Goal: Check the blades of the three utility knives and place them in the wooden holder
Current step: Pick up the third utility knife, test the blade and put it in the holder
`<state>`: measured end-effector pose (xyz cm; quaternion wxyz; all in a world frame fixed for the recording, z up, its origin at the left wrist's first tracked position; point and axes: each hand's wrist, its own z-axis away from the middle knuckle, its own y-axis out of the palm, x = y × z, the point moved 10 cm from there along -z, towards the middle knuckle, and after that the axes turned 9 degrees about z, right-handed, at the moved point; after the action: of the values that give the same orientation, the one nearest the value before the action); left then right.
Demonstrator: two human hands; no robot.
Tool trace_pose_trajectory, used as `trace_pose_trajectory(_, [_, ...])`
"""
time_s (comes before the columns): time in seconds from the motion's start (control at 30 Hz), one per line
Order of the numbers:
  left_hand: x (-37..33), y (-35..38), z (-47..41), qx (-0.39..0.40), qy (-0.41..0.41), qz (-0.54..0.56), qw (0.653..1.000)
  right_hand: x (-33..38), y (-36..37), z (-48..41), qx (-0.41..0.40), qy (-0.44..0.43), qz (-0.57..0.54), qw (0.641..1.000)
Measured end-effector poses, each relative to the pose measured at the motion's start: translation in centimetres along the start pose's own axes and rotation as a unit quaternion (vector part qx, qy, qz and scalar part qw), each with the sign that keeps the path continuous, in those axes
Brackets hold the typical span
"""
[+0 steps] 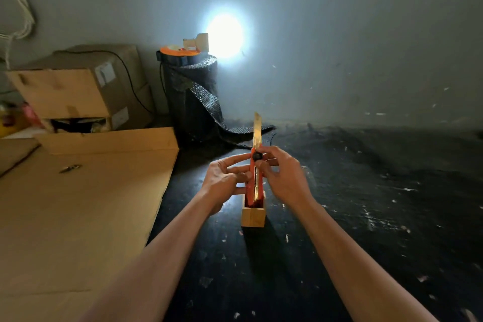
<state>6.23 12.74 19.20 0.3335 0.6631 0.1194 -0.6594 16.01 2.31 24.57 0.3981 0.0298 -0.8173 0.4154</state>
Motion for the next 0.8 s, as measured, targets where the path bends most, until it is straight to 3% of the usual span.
trace_pose_trajectory(0.8, [-0.6,2.1,0.0,-0.001,0.004,0.004,1.0,-3.2,0.2,3.6,0.066,0.014,-0.014,0.998])
